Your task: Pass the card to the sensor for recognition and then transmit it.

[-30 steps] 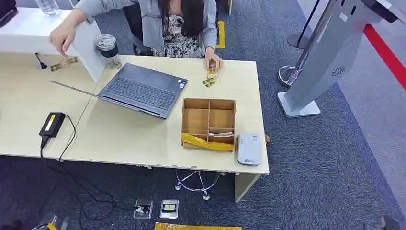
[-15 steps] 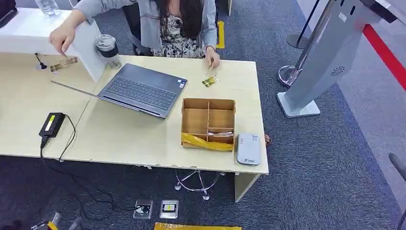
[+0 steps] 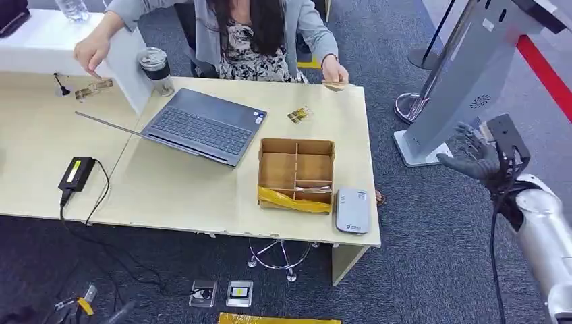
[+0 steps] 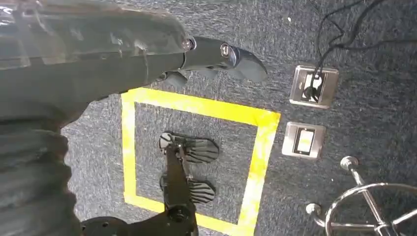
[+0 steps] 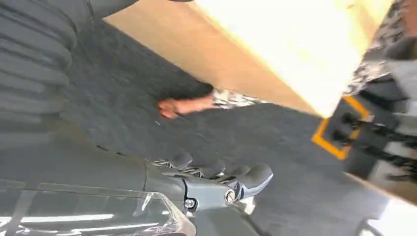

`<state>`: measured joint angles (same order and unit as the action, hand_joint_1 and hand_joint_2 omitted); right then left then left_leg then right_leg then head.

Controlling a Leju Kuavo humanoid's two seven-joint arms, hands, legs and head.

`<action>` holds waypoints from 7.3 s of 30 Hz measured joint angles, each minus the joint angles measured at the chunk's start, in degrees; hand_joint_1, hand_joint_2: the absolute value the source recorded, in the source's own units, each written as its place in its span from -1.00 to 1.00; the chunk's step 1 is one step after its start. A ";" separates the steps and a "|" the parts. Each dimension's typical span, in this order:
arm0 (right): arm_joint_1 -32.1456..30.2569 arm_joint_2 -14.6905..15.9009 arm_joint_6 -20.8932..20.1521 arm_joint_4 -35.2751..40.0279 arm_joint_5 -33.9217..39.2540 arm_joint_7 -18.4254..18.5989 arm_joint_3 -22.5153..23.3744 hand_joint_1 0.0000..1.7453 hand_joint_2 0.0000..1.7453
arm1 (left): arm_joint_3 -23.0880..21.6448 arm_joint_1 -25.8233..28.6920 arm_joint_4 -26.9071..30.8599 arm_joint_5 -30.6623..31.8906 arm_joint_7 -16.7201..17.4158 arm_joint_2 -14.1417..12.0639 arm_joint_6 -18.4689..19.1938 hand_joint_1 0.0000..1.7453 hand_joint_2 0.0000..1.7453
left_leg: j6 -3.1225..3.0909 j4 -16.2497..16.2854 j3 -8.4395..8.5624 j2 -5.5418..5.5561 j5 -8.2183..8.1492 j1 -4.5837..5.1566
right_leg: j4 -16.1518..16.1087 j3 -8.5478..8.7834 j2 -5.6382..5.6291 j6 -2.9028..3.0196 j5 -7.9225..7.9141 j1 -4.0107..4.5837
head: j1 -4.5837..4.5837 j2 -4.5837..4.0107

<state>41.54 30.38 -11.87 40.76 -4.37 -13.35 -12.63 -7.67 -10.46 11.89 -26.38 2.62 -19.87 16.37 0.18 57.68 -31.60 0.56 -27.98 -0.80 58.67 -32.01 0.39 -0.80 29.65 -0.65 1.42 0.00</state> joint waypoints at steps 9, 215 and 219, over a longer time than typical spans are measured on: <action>3.93 -5.75 6.11 3.74 -3.19 -2.30 -10.48 -1.00 1.00 | -0.57 -0.20 -0.07 -0.74 0.50 0.35 -0.13 -1.00 1.00 | 0.00 0.00 0.01 0.02 0.00 0.00 | -0.02 -0.02 0.00 0.00 0.00 0.01 | -0.02 0.00; 13.97 -8.24 12.49 2.56 -26.84 6.38 -22.54 1.00 1.00 | -10.03 -2.71 -0.61 -5.35 2.71 1.64 -6.19 -1.00 -1.00 | 0.02 0.03 0.03 -0.13 0.00 0.01 | -0.01 -0.13 -0.22 -0.01 -0.06 -0.02 | -0.02 0.00; 15.52 -10.71 13.14 1.38 -27.52 5.97 -23.20 1.00 1.00 | -10.47 -3.58 -0.61 -5.33 3.26 2.27 -6.29 -1.00 1.00 | 0.02 0.03 0.01 -0.13 0.00 0.01 | -0.01 -0.14 -0.22 -0.01 -0.05 -0.01 | -0.02 0.00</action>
<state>57.06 19.67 1.27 42.14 -31.89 -7.39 -35.82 -18.14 -14.05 11.28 -31.71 5.88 -17.60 10.08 0.20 57.71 -31.58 0.44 -27.98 -0.80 58.66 -32.16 0.17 -0.81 29.60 -0.66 1.40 0.00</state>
